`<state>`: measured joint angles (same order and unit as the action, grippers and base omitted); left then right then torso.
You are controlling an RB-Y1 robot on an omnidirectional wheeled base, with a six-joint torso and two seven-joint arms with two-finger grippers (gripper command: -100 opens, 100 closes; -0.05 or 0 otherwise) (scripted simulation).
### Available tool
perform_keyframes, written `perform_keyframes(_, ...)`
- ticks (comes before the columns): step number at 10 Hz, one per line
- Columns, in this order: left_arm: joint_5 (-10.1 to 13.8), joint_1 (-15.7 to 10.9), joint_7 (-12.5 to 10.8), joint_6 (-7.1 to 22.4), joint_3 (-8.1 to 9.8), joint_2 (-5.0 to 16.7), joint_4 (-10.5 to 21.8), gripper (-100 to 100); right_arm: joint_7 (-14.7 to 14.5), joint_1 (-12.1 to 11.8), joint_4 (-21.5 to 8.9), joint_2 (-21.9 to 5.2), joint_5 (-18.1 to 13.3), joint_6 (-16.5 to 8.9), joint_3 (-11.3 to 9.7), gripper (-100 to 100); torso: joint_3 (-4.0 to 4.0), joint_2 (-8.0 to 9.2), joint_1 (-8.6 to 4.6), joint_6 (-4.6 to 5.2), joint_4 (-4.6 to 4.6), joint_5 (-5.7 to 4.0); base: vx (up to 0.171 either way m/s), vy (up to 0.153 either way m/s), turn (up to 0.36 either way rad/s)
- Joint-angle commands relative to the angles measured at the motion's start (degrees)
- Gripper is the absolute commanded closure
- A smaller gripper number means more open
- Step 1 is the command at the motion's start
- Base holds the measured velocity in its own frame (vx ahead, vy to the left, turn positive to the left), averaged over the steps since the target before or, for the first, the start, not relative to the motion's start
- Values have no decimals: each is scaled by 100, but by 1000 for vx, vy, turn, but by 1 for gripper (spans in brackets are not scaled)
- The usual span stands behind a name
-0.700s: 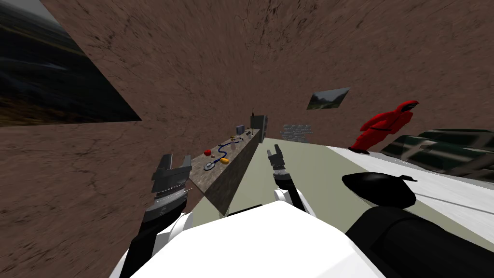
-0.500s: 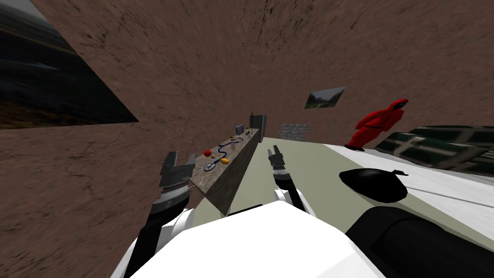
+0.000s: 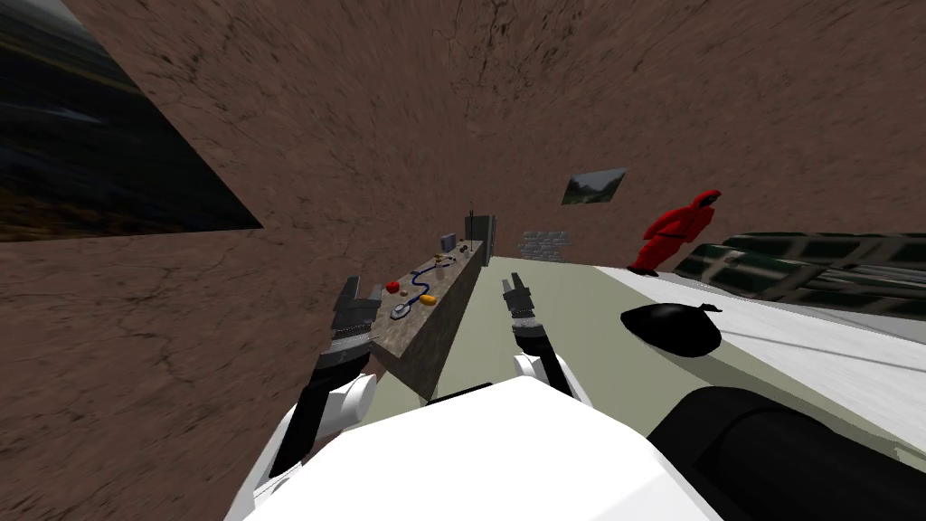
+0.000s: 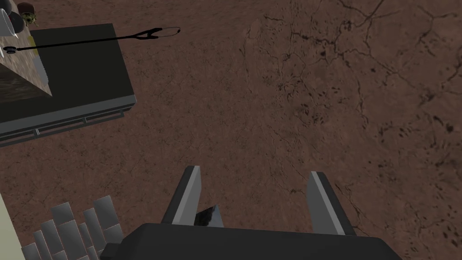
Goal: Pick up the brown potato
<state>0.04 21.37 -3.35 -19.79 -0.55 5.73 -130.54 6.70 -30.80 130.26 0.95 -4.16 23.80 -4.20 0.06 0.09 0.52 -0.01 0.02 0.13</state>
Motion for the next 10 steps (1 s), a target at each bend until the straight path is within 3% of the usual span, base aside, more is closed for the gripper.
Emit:
perform_keyframes(1, 73, -262, 39, 276, -28, 76, 132, -100, 0, 0, 0, 0, 0, 0, 0, 0, 0, 0, 0, 0, 0, 0, -20, 99, -89)
perform_keyframes(2, 73, -262, 39, 276, -28, 76, 132, -100, 0, 0, 0, 0, 0, 0, 0, 0, -3, -5, -9, 1, -1, -3, -11, 76, -50)
perform_keyframes(9, 484, -1414, 242, 1403, -254, 313, 1080, -100, 0, 0, 0, 0, 0, 0, 0, 0, -2, -4, -5, -2, -1, -1, -38, 125, -123)
perform_keyframes(10, 484, -1446, 242, 1417, -254, 313, 1080, -100, 0, 0, 0, 0, 0, 0, 0, 0, -3, -5, -8, 1, -2, -2, -45, 90, -75)
